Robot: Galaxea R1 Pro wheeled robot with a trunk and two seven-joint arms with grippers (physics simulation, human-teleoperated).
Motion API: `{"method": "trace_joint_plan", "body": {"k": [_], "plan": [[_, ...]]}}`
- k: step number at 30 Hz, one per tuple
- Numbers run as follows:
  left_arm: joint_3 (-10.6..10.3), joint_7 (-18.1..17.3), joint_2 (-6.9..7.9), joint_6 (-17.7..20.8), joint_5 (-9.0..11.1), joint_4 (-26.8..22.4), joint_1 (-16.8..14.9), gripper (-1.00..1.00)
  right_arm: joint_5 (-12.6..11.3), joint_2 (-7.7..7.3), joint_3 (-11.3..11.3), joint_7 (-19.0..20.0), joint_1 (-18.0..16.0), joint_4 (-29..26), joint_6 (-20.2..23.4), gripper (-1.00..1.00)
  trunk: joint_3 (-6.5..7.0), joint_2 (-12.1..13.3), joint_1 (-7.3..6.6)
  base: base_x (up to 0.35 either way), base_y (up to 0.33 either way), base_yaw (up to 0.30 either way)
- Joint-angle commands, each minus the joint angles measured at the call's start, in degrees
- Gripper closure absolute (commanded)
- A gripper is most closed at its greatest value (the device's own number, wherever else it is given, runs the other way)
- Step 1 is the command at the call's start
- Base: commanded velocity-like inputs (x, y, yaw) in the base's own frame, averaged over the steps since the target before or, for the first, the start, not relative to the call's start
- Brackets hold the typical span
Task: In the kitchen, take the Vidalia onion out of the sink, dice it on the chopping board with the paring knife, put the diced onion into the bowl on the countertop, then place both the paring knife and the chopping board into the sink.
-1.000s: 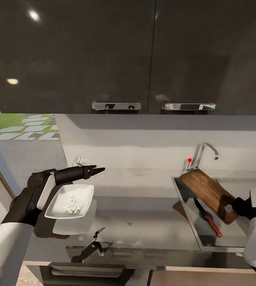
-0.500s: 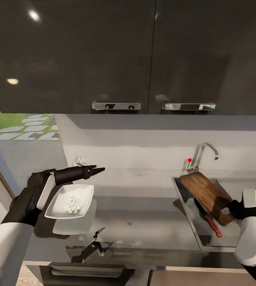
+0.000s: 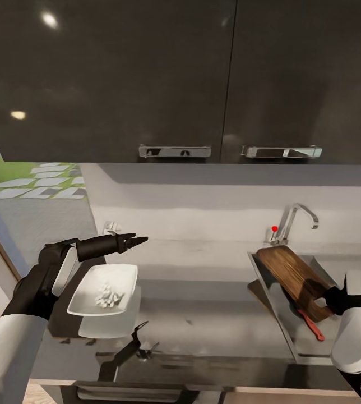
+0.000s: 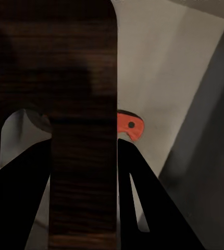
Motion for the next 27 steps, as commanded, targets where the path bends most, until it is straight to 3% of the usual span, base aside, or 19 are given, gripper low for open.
{"method": "trace_joint_plan", "body": {"k": [1,11,16,27], "plan": [[0.0,-0.1,0.00,0.4,0.2,0.0,-0.1,-1.00,-0.6,0.00,0.0,-0.6,-0.1,0.0,0.0,1.00,-0.14,-0.1,0.04,0.010,0.011,0.000],[0.0,-0.1,0.01,0.4,0.2,0.0,-0.1,-1.00,-0.6,0.00,-0.3,-0.7,-0.1,0.0,-1.9,1.00,-0.14,-0.1,0.04,0.001,0.001,0.000],[0.0,-0.1,0.00,0.4,0.2,0.0,-0.1,-1.00,-0.6,0.00,-2.7,-0.7,-0.1,0.0,-1.9,1.00,-0.14,-0.1,0.04,0.000,0.000,-0.028],[0.0,-0.1,0.02,0.4,0.2,0.0,-0.1,-1.00,-0.6,0.00,-3.6,-0.7,-0.1,0.0,-1.9,1.00,-0.14,-0.1,0.04,0.000,0.000,-0.164]]}}
